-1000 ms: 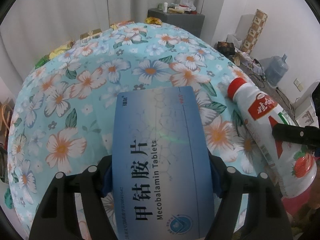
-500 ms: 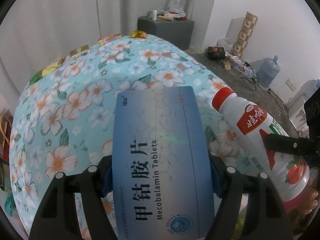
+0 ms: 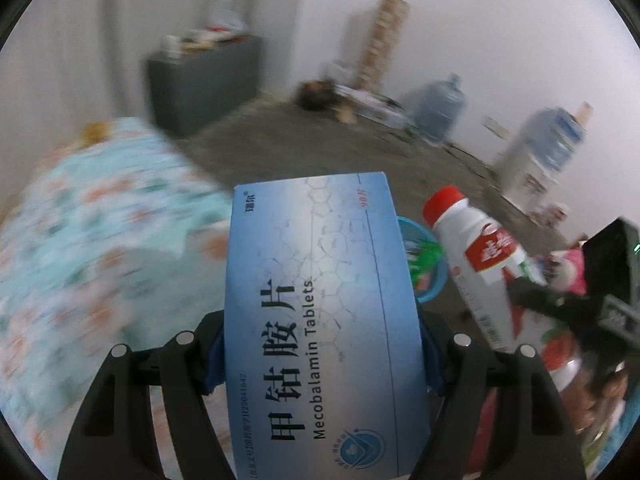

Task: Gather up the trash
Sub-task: 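Carry box and bottle over the blue wastebasket and open both tools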

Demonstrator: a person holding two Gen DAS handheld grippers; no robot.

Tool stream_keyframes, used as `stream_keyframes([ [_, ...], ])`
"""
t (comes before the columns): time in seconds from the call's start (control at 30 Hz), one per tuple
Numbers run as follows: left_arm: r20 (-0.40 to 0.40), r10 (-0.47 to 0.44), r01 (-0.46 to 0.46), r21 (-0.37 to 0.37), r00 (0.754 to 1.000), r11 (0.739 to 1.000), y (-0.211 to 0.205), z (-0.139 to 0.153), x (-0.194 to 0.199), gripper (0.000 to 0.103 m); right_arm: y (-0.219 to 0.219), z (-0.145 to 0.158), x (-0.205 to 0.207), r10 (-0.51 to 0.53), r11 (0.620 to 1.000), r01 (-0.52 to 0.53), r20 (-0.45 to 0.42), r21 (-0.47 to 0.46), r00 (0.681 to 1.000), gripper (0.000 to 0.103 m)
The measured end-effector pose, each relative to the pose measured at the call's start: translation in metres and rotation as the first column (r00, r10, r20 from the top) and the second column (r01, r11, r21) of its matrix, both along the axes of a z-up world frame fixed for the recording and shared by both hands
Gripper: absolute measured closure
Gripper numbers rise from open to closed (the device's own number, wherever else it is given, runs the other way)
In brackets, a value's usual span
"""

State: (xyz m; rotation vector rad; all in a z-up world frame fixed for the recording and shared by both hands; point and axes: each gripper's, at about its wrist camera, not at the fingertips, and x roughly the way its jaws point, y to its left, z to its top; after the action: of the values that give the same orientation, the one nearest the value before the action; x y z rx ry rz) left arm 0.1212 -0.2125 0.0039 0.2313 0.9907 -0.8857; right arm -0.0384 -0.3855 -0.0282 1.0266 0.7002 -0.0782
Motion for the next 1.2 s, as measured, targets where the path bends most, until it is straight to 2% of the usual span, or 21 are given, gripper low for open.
stream_keyframes([
  [0.1,-0.065,-0.085,0.087,0.024,0.994,0.996,-0.066,-0.024,0.004,0.032,-0.03,-0.019,-0.02,-0.103,0.995,0.103,-0.057,0.003,0.993,0.045],
  [0.2,-0.145,-0.141,0.152,0.07,0.979,0.986,-0.125,-0.058,0.009,0.031,-0.057,-0.053,-0.033,-0.187,0.98,0.195,-0.144,0.042,0.972,0.045],
  [0.33,-0.175,-0.196,0.222,0.143,0.965,0.965,-0.191,-0.091,0.012,0.031,-0.09,-0.088,-0.029,-0.241,0.96,0.264,-0.205,0.092,0.949,0.045],
  [0.47,-0.188,-0.213,0.247,0.185,0.959,0.951,-0.241,-0.112,0.025,0.031,-0.129,-0.107,-0.016,-0.266,0.948,0.296,-0.224,0.113,0.937,0.044],
  [0.53,-0.193,-0.213,0.249,0.189,0.958,0.95,-0.264,-0.12,0.03,0.031,-0.149,-0.12,-0.006,-0.289,0.936,0.326,-0.24,0.132,0.927,0.039],
  [0.57,-0.204,-0.22,0.258,0.18,0.954,0.949,-0.276,-0.126,0.033,0.03,-0.162,-0.128,-0.003,-0.299,0.932,0.337,-0.242,0.136,0.923,0.03],
  [0.6,-0.217,-0.227,0.267,0.178,0.949,0.947,-0.287,-0.133,0.036,0.016,-0.181,-0.145,0.001,-0.31,0.924,0.35,-0.236,0.153,0.921,0.026],
  [0.63,-0.245,-0.221,0.271,0.197,0.944,0.942,-0.299,-0.146,0.038,0.007,-0.19,-0.158,0.003,-0.323,0.916,0.369,-0.255,0.157,0.911,0.025],
  [0.7,-0.289,-0.178,0.251,0.241,0.941,0.938,-0.307,-0.168,0.039,0.007,-0.209,-0.186,0.0,-0.362,0.889,0.43,-0.336,0.157,0.87,0.026],
  [0.73,-0.306,-0.161,0.241,0.246,0.938,0.939,-0.306,-0.173,0.041,0.007,-0.215,-0.202,-0.009,-0.39,0.86,0.482,-0.392,0.167,0.833,0.027],
  [0.77,-0.324,-0.146,0.23,0.239,0.935,0.943,-0.304,-0.176,0.04,0.007,-0.216,-0.211,-0.019,-0.409,0.837,0.516,-0.418,0.183,0.812,0.029],
  [0.8,-0.354,-0.138,0.222,0.21,0.925,0.952,-0.299,-0.177,0.039,0.007,-0.212,-0.213,-0.029,-0.422,0.823,0.53,-0.404,0.205,0.812,0.029],
  [0.87,-0.38,-0.152,0.234,0.18,0.912,0.955,-0.289,-0.175,0.035,0.007,-0.2,-0.206,-0.043,-0.442,0.827,0.531,-0.368,0.188,0.818,0.029],
  [0.93,-0.361,-0.166,0.243,0.177,0.917,0.954,-0.281,-0.167,0.032,0.007,-0.189,-0.199,-0.053,-0.453,0.837,0.532,-0.38,0.131,0.807,0.029],
  [1.03,-0.333,-0.188,0.244,0.135,0.924,0.96,-0.264,-0.144,0.028,0.007,-0.172,-0.183,-0.065,-0.474,0.842,0.535,-0.374,0.071,0.797,0.029],
  [1.1,-0.31,-0.19,0.233,0.105,0.931,0.967,-0.253,-0.127,0.026,0.007,-0.166,-0.173,-0.065,-0.481,0.851,0.525,-0.365,0.026,0.797,0.029],
  [1.2,-0.266,-0.194,0.216,0.056,0.944,0.975,-0.228,-0.097,0.022,0.007,-0.152,-0.144,-0.054,-0.478,0.874,0.475,-0.341,-0.098,0.809,0.029],
])
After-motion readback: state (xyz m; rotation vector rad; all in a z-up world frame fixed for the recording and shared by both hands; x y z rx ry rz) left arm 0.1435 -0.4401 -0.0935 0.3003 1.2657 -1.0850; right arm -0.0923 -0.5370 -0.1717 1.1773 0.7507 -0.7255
